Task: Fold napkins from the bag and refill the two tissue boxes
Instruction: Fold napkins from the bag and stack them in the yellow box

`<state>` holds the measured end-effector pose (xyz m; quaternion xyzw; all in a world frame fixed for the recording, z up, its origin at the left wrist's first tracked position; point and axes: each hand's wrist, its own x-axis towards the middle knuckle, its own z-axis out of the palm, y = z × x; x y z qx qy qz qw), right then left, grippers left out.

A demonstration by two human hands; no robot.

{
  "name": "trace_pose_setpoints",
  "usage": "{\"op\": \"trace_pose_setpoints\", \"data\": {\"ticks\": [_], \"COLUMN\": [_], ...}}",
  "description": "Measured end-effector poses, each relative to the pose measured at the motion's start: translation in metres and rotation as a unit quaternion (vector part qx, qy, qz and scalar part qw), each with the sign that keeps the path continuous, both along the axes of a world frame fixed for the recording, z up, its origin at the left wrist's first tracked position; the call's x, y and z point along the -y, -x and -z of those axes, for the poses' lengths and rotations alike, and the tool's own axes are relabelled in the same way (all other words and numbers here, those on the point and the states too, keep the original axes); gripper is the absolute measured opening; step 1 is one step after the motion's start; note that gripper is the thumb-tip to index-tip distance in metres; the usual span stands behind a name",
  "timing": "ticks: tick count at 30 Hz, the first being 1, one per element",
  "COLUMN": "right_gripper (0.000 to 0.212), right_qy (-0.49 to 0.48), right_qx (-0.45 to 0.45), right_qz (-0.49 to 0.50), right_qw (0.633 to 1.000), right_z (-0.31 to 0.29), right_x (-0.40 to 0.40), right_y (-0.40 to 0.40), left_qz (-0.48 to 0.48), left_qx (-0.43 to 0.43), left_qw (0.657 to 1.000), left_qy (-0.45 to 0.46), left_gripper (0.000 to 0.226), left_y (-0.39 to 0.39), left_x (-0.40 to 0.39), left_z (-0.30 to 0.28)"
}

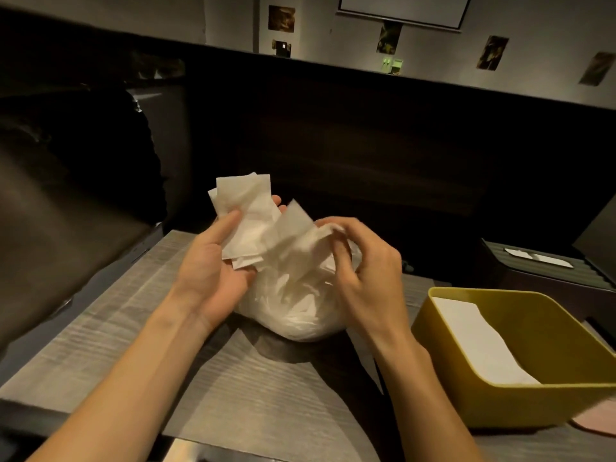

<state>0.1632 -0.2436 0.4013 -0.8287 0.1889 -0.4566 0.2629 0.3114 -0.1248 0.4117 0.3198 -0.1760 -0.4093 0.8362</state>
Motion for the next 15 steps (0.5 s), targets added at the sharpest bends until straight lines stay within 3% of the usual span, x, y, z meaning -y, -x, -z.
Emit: {"op": "trace_pose_setpoints", "data": {"ticks": [3, 7, 11, 15], "right_gripper": [0.017, 0.012, 0.012, 0.02], "right_qy": [-0.055, -0.113, -0.122, -0.07], "right_qx": [0.072, 0.121, 0.071, -0.046], "right_qz": [0.003, 0.014, 0.04, 0.105], "right_qw": [0.996, 0.986, 0.989, 0.991], "right_z": [-0.006, -0.01, -0.005, 0.001], "right_x": [-0.005, -0.004, -0.001, 0.004], "right_y": [-0.001, 0.0, 0.0, 0.002], "left_qz": [-0.001, -0.002, -0.1, -0.083], "left_qx": [-0.036, -0.003, 0.006, 0.01], "left_qw": [0.999, 1.0, 0.995, 0.996], "left_qy": [-0.005, -0.013, -0.001, -0.009], "left_gripper": [0.035, 0.039, 0.041, 0.041], "left_y": [0.004, 0.006, -0.003, -0.001], "left_x": [0.001, 0.002, 0.0, -0.003], "left_z": [-0.001, 0.001, 0.001, -0.001]}}
